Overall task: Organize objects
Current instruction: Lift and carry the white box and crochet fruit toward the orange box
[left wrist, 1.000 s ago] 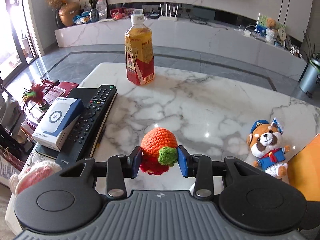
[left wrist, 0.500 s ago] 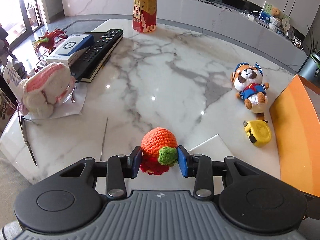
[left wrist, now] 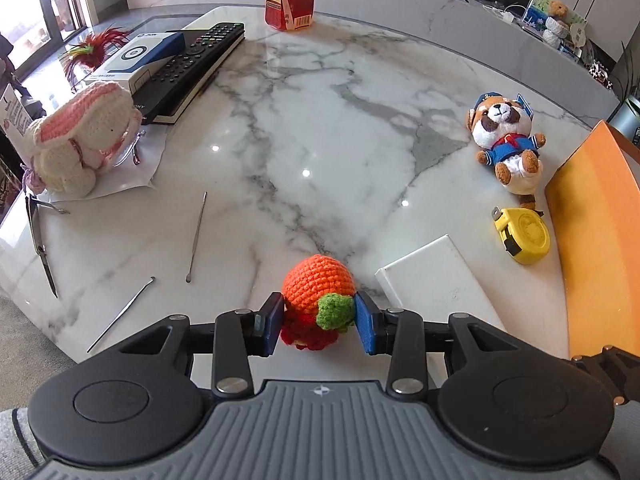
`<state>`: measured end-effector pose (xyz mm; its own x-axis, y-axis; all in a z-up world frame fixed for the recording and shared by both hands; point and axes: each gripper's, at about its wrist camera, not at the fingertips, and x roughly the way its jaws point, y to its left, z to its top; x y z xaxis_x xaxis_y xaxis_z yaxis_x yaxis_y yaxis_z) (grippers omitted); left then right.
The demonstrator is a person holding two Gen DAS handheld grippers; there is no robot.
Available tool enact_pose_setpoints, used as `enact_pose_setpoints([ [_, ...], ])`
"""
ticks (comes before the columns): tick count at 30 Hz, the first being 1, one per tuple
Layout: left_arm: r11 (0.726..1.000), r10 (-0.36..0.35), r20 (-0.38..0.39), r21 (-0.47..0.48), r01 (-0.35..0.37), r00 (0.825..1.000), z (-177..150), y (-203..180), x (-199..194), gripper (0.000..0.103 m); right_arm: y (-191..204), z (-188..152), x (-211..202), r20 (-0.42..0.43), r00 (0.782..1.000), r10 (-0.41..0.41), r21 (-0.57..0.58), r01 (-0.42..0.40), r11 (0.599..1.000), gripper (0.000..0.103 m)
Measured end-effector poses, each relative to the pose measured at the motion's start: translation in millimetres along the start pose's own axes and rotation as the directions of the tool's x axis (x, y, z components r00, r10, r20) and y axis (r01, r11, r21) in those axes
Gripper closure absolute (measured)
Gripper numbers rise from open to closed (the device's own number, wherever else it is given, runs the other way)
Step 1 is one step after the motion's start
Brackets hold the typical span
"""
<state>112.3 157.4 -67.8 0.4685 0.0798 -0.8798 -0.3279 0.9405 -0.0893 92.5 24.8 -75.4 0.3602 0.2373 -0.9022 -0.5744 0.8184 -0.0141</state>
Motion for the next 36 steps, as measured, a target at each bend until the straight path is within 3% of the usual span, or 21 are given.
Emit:
enact_pose_setpoints([
  [7,1.000,0.006,-0.002,-0.023,-0.006,1.000,2.1,3.6,2.1,0.059,14.3,23.9,10.9,0.032,0.999,0.020,-0.109,-0.016,0.994,0.022],
  [9,1.000,0.005,-0.003,-0.024,-0.005,1.000,2.5,3.9,2.4,0.059,15.1,26.5,13.0,0.056,0.998,0.019,-0.107,-0.013,0.994,0.040],
  [17,1.000,0.004,-0.002,-0.025,-0.004,1.000,2.8,4.3,2.3,0.059,11.0,20.6,8.9,0.133,0.991,-0.033,-0.053,0.040,0.998,0.041],
  [21,1.000,0.008,0.002,-0.017,-0.008,1.000,2.8,3.7,1.2,0.059,6.4,20.7,1.4,0.134,0.991,-0.007,-0.048,0.013,0.999,0.041],
  [28,1.000,0.000,0.032,-0.009,0.000,0.999,7.4,-5.7,-19.0,0.059,8.4,26.9,-23.9,0.186,0.982,0.009,-0.113,0.012,0.994,0.041],
  [36,0.990,-0.062,0.056,-0.127,0.068,0.997,10.9,-17.4,-60.3,0.059,-13.0,35.2,-83.1,0.281,0.959,0.031,-0.124,0.005,0.992,0.041],
])
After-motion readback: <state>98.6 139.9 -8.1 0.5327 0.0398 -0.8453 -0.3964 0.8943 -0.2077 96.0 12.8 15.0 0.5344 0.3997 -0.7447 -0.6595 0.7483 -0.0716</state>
